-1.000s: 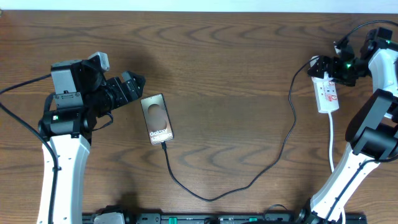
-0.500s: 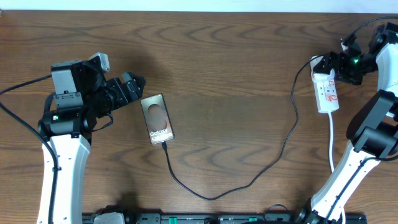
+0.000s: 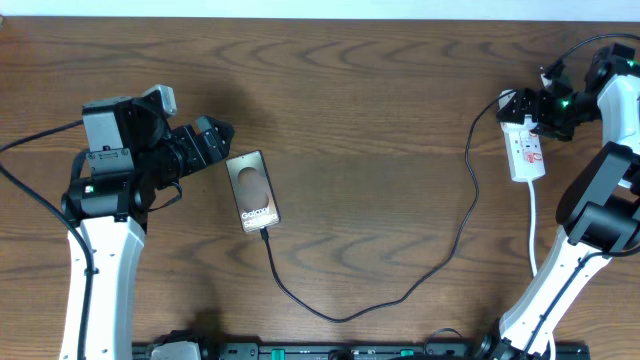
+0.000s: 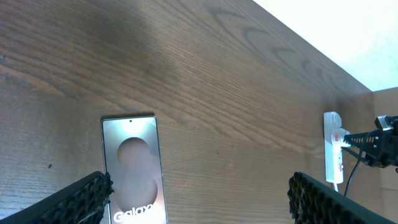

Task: Plug charger to phone and switch on socket

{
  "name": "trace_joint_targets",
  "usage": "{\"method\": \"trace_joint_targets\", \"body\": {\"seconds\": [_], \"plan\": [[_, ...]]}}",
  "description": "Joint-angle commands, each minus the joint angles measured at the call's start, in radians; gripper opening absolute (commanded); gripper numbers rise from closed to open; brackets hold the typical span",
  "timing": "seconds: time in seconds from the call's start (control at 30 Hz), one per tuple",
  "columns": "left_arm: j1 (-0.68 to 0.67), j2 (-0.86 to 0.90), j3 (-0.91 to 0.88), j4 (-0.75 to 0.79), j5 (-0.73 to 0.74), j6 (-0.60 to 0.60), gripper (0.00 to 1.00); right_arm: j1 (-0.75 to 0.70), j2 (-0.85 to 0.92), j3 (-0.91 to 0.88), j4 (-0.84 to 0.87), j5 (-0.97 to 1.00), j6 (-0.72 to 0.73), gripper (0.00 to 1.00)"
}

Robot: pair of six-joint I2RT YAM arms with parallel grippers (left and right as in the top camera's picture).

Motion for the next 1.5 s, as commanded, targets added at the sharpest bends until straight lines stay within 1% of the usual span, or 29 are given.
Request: {"method": "trace_joint_targets", "body": {"seconds": [0.0,0.13,0.33,0.5,0.7,0.87,0.93,1.07,1.3,1.33,1.47], "plan": [[0.003,-0.005,0.003,-0.003,-0.013,0.01,0.93,0.024,0.012,-0.037,-0.005,-0.041,0.003,0.99],[0.003,-0.005,0.003,-0.006,-0.013,0.01,0.93,0.028,0.012,-0.037,-0.004,-0.04,0.006,0.99],[0.003,-0.005,0.003,-0.01,-0.013,0.01,0.93,0.012,0.011,-0.022,-0.009,0.018,0.056,0.99],[0.003,-0.005,0.003,-0.01,-0.013,0.01,0.93,-0.034,0.005,0.063,-0.084,0.126,0.094,0.99],[0.003,-0.005,0.003,-0.011,-0.013,0.01,0.93,-0.078,-0.012,0.209,-0.23,0.161,0.096,0.98],[0.003,-0.005,0.003,-0.038,-0.013,0.01,0.93,-0.072,-0.06,0.261,-0.288,0.201,0.143,0.99],[0.003,-0.005,0.003,-0.07,-0.013,0.01,0.93,-0.06,-0.123,0.263,-0.293,0.27,0.183,0.99],[0.003,-0.005,0.003,-0.07,-0.013,0.01,0.93,-0.024,-0.268,0.263,-0.304,0.314,0.214,0.99],[0.003,-0.005,0.003,-0.07,-0.013,0.01,0.93,0.04,-0.494,0.263,-0.327,0.312,0.356,0.99],[0.003,-0.005,0.003,-0.07,-0.013,0.01,0.93,0.06,-0.55,0.263,-0.33,0.293,0.365,0.99],[0.003,-0.005,0.003,-0.07,-0.013,0.01,0.93,0.085,-0.645,0.263,-0.329,0.292,0.364,0.99]]}}
